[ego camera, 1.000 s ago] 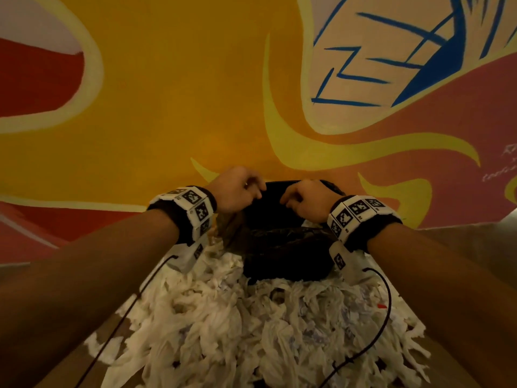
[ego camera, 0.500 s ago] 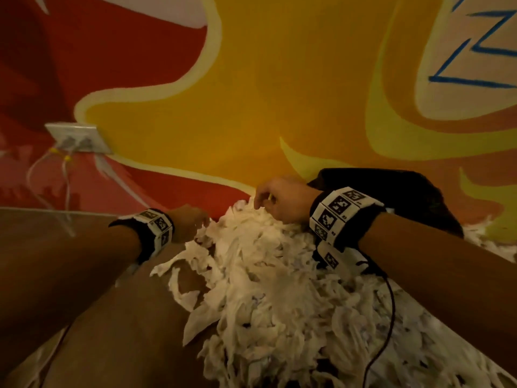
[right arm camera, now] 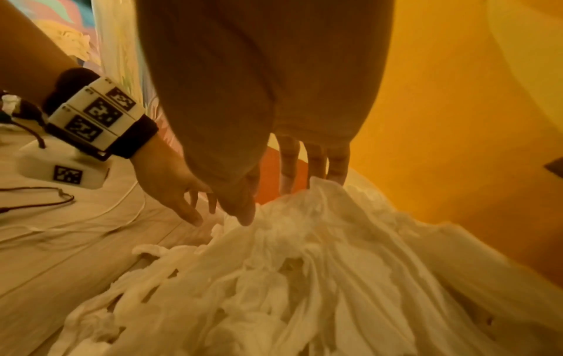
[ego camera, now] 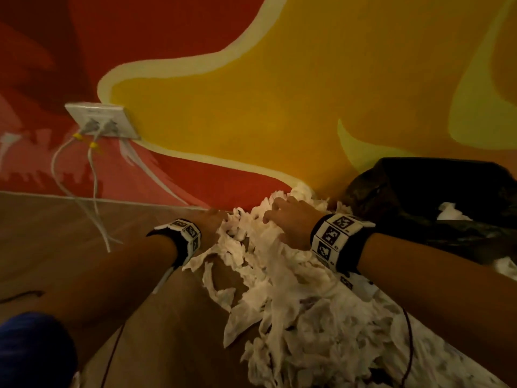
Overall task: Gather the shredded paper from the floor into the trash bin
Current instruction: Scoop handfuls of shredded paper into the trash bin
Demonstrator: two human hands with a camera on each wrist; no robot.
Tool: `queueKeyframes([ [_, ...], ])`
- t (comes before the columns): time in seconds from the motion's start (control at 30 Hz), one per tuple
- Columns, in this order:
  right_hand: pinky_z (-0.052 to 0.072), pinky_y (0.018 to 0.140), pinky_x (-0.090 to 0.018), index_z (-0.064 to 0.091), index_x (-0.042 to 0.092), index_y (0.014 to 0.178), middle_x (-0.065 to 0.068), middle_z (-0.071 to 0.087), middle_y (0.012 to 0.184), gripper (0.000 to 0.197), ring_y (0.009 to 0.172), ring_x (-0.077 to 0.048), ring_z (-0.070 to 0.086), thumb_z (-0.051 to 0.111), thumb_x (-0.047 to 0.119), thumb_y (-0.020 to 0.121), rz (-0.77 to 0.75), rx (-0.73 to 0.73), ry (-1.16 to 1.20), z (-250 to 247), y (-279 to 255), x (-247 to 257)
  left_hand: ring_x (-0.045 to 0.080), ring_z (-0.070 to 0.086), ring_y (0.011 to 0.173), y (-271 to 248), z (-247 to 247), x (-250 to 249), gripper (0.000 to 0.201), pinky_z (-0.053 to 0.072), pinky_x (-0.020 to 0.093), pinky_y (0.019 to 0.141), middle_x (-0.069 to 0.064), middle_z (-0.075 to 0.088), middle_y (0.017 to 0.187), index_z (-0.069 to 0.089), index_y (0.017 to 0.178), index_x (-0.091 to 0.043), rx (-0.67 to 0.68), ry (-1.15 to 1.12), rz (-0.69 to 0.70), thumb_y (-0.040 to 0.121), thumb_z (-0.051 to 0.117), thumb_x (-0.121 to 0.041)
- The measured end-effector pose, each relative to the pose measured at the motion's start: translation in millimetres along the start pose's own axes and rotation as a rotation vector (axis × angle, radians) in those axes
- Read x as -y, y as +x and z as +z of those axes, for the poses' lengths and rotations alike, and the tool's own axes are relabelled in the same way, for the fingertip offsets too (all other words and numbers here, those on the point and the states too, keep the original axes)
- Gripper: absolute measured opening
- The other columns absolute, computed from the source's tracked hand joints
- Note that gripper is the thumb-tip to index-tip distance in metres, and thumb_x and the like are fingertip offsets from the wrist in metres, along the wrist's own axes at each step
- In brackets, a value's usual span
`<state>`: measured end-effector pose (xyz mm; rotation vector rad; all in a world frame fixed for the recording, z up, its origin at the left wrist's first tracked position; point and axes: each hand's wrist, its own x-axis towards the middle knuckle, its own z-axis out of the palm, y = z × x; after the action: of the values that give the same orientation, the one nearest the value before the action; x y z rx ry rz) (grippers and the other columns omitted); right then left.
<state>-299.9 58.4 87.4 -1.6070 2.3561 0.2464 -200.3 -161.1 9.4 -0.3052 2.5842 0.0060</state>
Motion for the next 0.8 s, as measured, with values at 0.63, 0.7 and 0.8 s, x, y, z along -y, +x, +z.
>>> queueKeyframes([
  [0.63,0.035,0.076,-0.033,0.058,0.008,0.093,-0.005,0.055,0.092,0.035,0.085,-0.018,0.046,0.038,0.035,0.101,0.069,-0.304,0.371,-4,-18,-21,0.020,0.060,0.085,18,0,-32,0.024,0.051,0.032,0.075,0.003,0.064,0.100,0.062,0.107,-0.012,-0.061,-0.354,0.090,0.095,0.043,-0.022],
  [0.7,0.029,0.071,-0.030,0.053,0.011,0.086,-0.001,0.046,0.086,0.030,0.079,-0.016,0.040,0.044,0.037,0.098,0.071,-0.375,0.411,-6,-21,-22,0.016,0.049,0.065,14,-9,-33,0.024,0.040,0.028,0.059,0.000,0.056,0.078,0.059,0.091,-0.014,-0.076,-0.470,0.062,0.099,0.038,-0.023],
  [0.8,0.031,0.066,-0.030,0.049,0.011,0.079,-0.002,0.041,0.085,0.031,0.075,-0.019,0.040,0.054,0.037,0.094,0.050,-0.445,0.479,-11,-29,-23,0.019,0.049,0.064,7,-19,-35,0.044,0.041,0.029,0.061,0.005,0.057,0.072,0.061,0.080,-0.010,-0.149,-0.656,0.011,0.101,0.035,-0.038],
])
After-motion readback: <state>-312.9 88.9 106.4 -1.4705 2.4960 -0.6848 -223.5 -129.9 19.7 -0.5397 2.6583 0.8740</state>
